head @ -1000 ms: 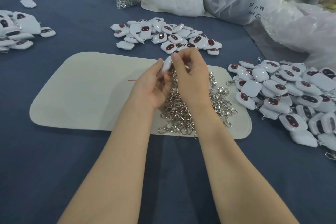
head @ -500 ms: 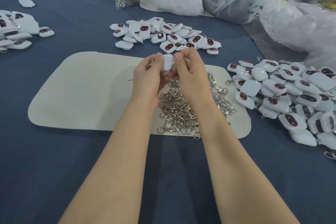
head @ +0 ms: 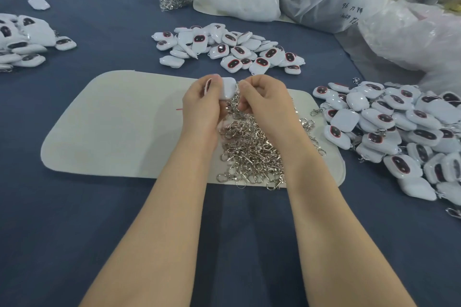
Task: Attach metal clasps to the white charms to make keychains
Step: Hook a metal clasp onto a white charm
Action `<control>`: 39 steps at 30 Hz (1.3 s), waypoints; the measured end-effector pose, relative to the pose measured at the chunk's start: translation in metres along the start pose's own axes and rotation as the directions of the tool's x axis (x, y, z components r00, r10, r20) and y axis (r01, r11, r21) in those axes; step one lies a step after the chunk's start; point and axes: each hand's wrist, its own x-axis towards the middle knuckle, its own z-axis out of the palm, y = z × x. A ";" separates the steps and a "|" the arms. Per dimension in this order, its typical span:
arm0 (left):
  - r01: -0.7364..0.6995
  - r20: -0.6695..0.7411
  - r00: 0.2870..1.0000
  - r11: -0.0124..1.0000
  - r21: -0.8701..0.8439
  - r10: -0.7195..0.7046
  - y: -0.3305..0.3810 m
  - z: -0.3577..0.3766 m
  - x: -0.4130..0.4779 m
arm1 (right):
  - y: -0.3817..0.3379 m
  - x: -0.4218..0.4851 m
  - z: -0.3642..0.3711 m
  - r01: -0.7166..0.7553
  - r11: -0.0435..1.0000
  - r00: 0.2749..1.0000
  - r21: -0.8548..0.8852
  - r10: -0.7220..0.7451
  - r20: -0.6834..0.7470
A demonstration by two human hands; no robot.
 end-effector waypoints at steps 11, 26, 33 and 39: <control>-0.254 -0.005 0.965 0.933 0.256 0.264 0.000 -0.005 0.003 | 0.002 -0.002 -0.005 0.034 0.968 0.998 -0.250 -0.021 0.053; -0.454 0.081 0.885 0.812 0.365 0.458 -0.002 0.000 -0.004 | 0.007 0.000 -0.008 -0.126 0.989 0.991 0.075 0.122 0.053; -0.167 -0.013 0.985 0.976 0.140 0.171 0.002 -0.001 -0.002 | 0.006 -0.001 -0.006 -0.091 0.972 0.994 0.218 0.076 0.075; -0.052 0.020 0.998 0.998 0.038 0.051 0.003 -0.002 0.000 | 0.006 -0.002 -0.007 -0.157 0.927 0.981 0.340 0.106 0.164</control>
